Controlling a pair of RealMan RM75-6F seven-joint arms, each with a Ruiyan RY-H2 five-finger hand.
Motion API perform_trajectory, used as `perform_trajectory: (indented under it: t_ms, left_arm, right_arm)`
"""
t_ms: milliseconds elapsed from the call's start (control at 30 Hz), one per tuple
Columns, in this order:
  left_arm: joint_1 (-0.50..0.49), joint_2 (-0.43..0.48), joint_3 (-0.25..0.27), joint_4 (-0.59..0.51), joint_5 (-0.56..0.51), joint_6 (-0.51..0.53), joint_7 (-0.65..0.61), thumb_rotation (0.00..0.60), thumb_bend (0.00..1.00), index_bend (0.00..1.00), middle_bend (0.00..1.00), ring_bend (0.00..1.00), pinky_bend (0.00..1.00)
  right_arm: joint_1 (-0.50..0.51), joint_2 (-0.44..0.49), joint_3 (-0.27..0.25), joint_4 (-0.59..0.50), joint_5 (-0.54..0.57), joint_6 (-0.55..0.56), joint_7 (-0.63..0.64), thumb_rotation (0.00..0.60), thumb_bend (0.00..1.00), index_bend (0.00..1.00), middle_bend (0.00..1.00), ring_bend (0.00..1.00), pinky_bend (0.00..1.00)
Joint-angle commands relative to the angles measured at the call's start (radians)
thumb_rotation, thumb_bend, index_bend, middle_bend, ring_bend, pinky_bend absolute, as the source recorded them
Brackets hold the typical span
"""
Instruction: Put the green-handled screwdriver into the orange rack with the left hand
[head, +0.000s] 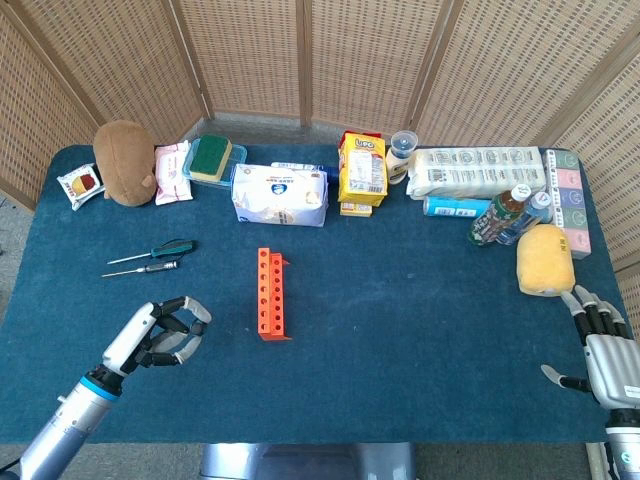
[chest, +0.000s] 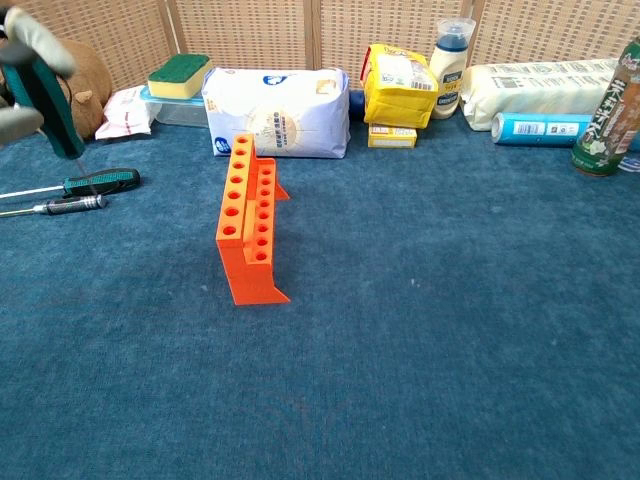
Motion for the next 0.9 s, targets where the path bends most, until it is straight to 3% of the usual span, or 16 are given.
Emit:
perform_trajectory:
  t_ms: [33,633,900]
  left_arm:
    - [-0.039,0.033,0.005,-0.002,0.066,-0.008,-0.119,0.600,0.44,0.49,1.00,1.00,0.99]
    - [-0.123,-0.106,-0.044,0.034,-0.046,-0.091,-0.076,0.600,0.45,0.49,1.00,1.00,0.99]
    - [-0.152,-0.152,-0.050,0.086,-0.035,-0.104,-0.099,0.600,0.45,0.49,1.00,1.00,0.99]
  right_arm:
    - [0.000,0.000,0.001,0.000,0.002,0.000,-0.001,0.566,0.00,0.00,0.00,0.00,0.00]
    - [0.000,0.005,0.001,0.004,0.002,-0.003,0.015,0.565,0.00,0.00,0.00,0.00,0.00]
    - [0.000,0.011,0.002,0.003,0.010,-0.009,0.026,0.566,0.00,0.00,0.00,0.00,0.00]
